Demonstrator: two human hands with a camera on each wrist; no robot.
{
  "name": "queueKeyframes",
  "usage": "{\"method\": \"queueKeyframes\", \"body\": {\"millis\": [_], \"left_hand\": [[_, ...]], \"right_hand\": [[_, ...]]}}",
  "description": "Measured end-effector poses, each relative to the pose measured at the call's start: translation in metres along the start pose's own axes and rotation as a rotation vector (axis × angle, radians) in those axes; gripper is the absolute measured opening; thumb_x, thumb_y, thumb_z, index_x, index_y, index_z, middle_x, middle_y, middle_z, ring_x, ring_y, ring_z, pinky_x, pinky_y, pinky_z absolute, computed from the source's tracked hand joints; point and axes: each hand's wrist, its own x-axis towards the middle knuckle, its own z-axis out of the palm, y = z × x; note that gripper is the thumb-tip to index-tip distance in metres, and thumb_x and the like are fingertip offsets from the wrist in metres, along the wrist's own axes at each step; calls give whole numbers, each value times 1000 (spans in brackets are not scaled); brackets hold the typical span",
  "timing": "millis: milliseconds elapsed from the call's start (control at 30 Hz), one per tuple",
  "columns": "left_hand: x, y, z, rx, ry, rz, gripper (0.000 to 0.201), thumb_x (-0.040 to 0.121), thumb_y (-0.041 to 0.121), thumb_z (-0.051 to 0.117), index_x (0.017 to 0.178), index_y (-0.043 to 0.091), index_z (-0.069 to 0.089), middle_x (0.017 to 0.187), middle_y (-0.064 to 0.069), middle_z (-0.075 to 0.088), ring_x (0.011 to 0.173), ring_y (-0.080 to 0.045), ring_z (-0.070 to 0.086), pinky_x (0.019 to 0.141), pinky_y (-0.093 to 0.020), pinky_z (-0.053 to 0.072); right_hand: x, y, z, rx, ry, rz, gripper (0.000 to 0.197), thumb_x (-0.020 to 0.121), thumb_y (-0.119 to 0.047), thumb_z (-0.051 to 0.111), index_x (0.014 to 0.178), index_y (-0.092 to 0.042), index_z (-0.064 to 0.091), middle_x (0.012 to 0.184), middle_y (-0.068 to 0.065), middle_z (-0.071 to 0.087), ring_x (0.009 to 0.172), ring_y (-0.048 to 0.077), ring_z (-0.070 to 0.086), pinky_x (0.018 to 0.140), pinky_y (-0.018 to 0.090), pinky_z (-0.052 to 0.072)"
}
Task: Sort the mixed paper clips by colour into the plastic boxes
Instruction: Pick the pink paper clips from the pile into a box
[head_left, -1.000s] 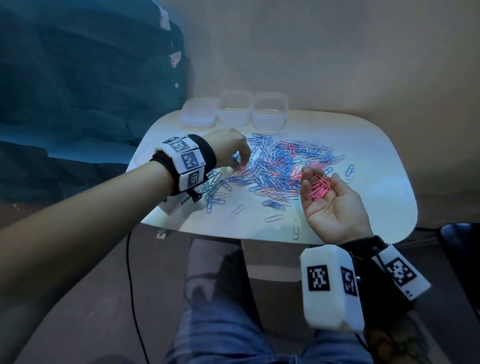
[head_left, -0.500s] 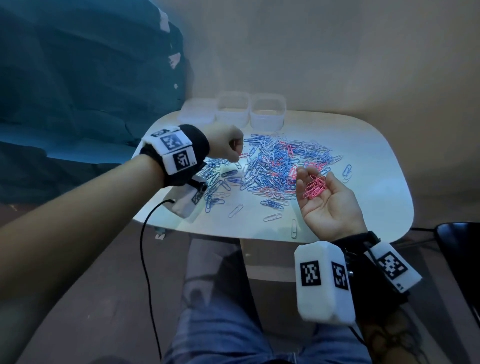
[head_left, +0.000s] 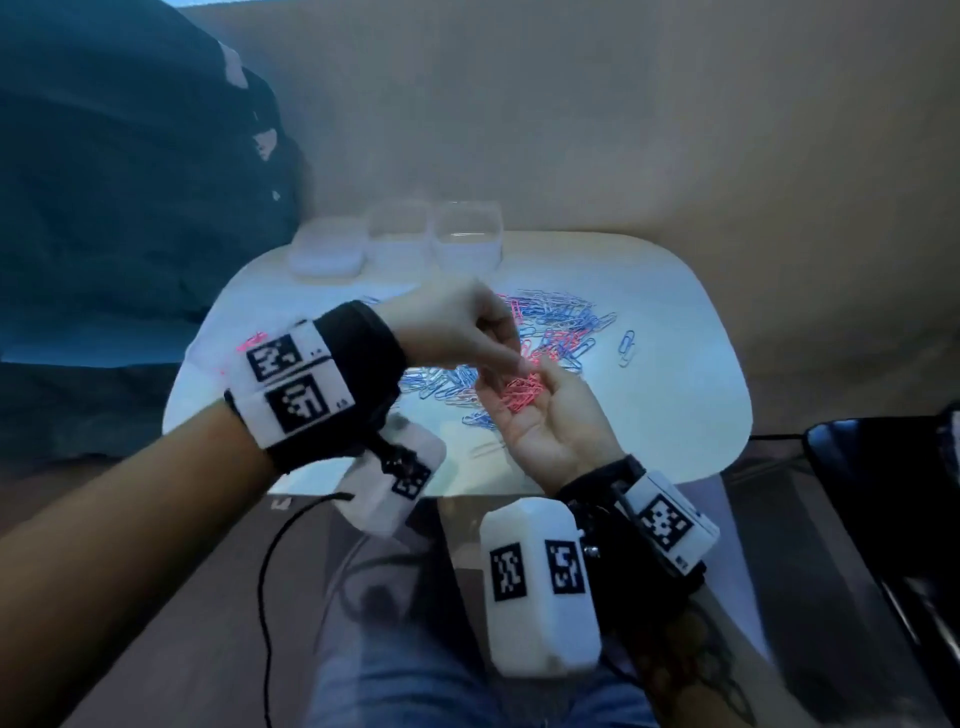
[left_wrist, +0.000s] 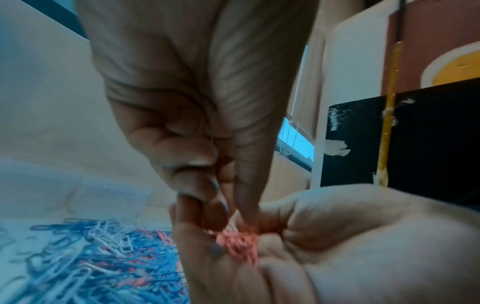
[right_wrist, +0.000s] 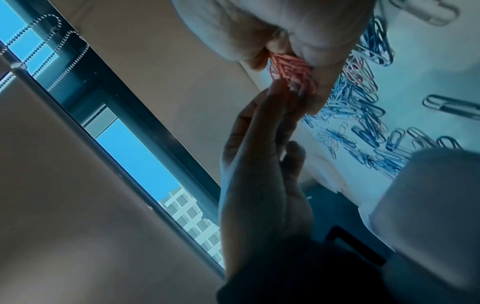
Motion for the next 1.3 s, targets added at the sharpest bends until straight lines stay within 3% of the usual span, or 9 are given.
{"method": "queueKeyframes", "body": {"millis": [100, 333, 433, 567, 733, 833, 1000, 1133, 1300], "left_hand": [[19, -9, -26, -117, 119, -95, 11, 80, 26, 70, 79, 17, 66, 54, 11, 55, 53, -4, 46, 42, -13, 32], [97, -7, 5, 297, 138, -293, 49, 85, 33, 66, 111, -8, 60, 64, -5, 47, 75, -27, 53, 60, -32, 39], [109, -5, 10, 373, 119, -346, 27, 82, 24, 69, 95, 3, 59, 71, -10, 51, 82, -28, 56, 67, -34, 43], [106, -12, -2, 214, 80, -358, 15, 84, 18, 67, 81, 5, 61, 67, -7, 51, 70, -20, 49, 48, -22, 35], [87, -37, -24, -93, 169, -314, 24, 87, 18, 64, 69, 13, 49, 61, -4, 56, 49, -11, 48, 40, -15, 42], [77, -40, -20, -242, 178, -282, 9, 89, 6, 60, 88, 11, 52, 65, -4, 62, 48, -8, 54, 39, -11, 43], [81, -34, -2, 427, -11, -166, 55, 93, 10, 47, 143, 32, 35, 117, -11, 60, 95, -23, 56, 76, -24, 44], [72, -32, -10, 645, -56, -154, 56, 93, 6, 38, 140, 36, 38, 126, -15, 56, 108, -27, 55, 84, -28, 42], [60, -37, -15, 728, -78, -146, 55, 94, 4, 32, 135, 37, 46, 117, -7, 61, 95, -22, 53, 65, -23, 36]], "right_hand": [[-2, -9, -12, 21, 12, 11, 37, 99, -20, 32, 71, -4, 50, 54, 10, 63, 49, 13, 63, 50, 23, 55], [2, -39, -25, 44, 52, -11, 40, 100, -26, 31, 73, -5, 52, 51, 7, 59, 38, 8, 53, 39, 12, 45], [4, -55, -30, 9, 63, -16, 39, 100, -29, 31, 72, -9, 50, 47, 3, 55, 34, 6, 47, 34, 9, 37], [6, -73, -24, -144, 44, -27, 39, 99, -33, 35, 64, -15, 40, 42, -4, 42, 28, 2, 31, 25, 9, 20], [17, -98, 10, -866, -1, -149, 32, 101, -19, 31, 71, -15, 43, 60, -2, 39, 26, 0, 27, 26, 8, 15], [37, -106, 42, -1442, -9, -275, 28, 96, -11, 38, 72, -15, 51, 58, -2, 31, 33, 5, 28, 28, 11, 15], [82, -108, 79, -2464, -10, -466, 21, 90, -26, 50, 78, -17, 65, 65, 4, 52, 72, 23, 49, 53, 25, 31], [107, -104, 84, -2619, -149, -441, 20, 86, -25, 60, 96, -11, 70, 81, 5, 62, 73, 19, 52, 59, 24, 35], [120, -96, 82, -2732, -296, -376, 23, 75, -13, 71, 98, -18, 71, 65, -6, 50, 65, 15, 48, 51, 19, 32]]}}
